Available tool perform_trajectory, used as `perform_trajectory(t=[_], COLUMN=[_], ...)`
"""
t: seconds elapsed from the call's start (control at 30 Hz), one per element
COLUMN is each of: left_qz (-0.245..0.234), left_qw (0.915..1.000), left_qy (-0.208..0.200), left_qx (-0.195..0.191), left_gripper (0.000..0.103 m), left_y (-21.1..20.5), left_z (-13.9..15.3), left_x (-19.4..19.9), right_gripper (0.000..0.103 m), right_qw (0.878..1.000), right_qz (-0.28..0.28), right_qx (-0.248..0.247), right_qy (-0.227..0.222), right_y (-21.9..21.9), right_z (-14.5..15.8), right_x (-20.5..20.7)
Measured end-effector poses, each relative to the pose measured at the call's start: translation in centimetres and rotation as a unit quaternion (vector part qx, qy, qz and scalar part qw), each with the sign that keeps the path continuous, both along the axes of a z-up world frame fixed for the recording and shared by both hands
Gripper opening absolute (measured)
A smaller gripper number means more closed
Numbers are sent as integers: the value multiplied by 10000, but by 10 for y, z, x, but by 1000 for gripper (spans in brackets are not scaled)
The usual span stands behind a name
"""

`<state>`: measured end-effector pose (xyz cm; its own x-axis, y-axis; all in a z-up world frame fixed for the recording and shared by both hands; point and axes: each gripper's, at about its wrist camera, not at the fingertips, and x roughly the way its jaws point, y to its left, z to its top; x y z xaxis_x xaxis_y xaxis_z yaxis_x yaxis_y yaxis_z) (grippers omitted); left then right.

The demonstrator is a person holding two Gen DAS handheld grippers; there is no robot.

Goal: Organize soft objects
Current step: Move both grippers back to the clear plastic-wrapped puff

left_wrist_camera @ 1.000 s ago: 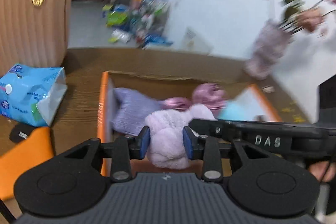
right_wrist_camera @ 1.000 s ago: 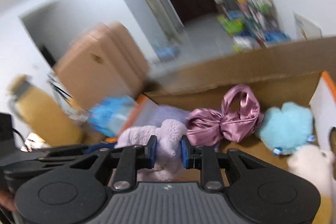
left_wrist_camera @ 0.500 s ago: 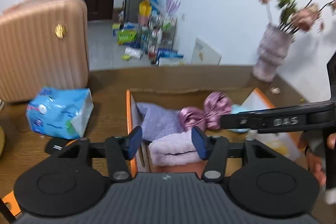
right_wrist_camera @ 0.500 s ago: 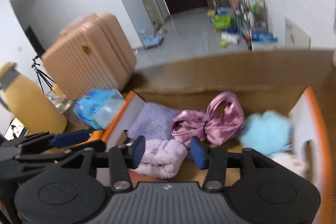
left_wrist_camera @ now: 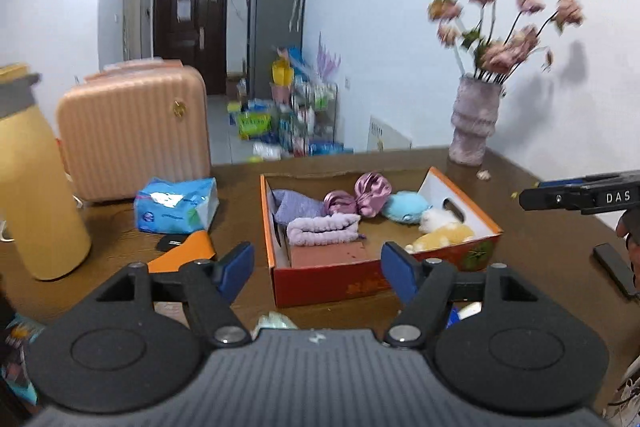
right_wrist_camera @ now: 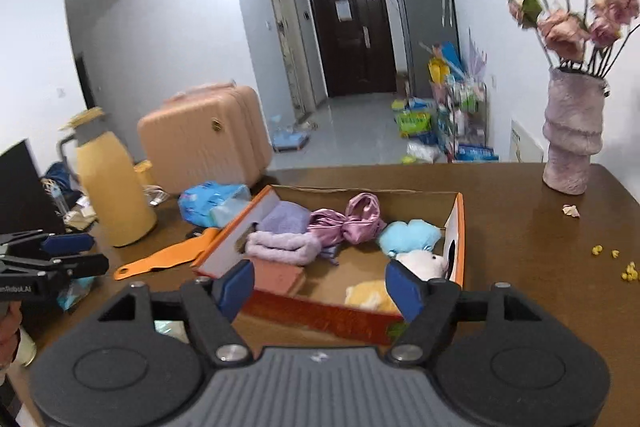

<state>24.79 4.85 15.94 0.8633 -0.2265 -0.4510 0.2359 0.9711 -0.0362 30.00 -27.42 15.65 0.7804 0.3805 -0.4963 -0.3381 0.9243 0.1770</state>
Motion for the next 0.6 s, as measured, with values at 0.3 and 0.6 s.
perform_trajectory(t=[0.3,0.6], left_qz=[260,573], left_qw=[9966,9958], left_qy=[-583,-595], left_qx=[-516,-398], left_gripper=[84,91], left_y=[15,18], left_z=[-61,-96], left_x=[-165,-209], right_gripper=[81,87], right_qw=[9942,9958], right_qz=[146,299], right_qx=[145,390], right_qy=[-1054,-768], right_y=[0,11], right_z=[-48,-97], right_x=[-172,-235])
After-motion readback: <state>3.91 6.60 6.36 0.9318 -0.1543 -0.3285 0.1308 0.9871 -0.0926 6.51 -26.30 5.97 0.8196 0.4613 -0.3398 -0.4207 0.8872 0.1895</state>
